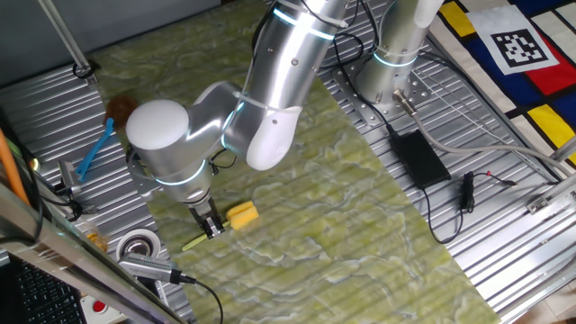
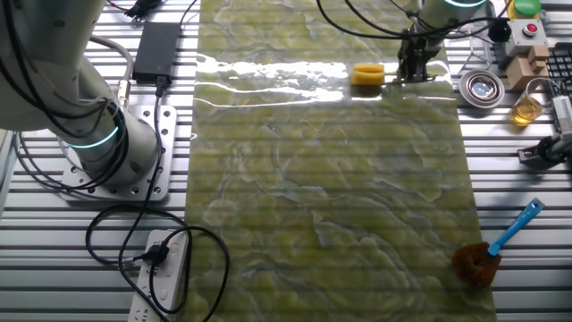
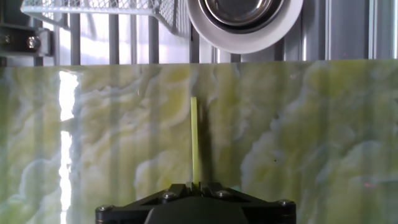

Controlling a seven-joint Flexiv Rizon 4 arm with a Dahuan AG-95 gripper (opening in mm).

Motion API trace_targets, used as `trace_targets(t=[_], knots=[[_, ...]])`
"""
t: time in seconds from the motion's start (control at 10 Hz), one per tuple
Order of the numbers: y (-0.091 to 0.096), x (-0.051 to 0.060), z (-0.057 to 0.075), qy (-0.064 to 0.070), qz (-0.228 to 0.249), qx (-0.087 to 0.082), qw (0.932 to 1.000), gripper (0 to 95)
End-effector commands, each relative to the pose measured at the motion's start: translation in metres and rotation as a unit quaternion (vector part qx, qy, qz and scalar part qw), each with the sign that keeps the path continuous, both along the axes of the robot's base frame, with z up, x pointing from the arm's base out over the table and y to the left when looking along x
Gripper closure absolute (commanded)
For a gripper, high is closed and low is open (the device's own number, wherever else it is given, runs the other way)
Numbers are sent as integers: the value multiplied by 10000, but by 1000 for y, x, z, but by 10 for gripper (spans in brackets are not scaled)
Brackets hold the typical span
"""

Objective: Scrub the table with a brush

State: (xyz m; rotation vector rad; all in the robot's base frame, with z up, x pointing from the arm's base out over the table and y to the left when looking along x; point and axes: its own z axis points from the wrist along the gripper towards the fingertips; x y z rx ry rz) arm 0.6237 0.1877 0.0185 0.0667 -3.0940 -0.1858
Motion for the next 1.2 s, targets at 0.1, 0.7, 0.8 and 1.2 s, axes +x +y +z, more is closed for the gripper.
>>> trace_targets(t=[0.1,0.7,0.8,1.2], knots=[[-4,0,7,161,465,-59,9988,950],[-9,-2,12,112,1057,-266,9940,950],[-9,-2,12,124,1063,-262,9939,950],[-9,-2,11,160,1202,-285,9922,950]])
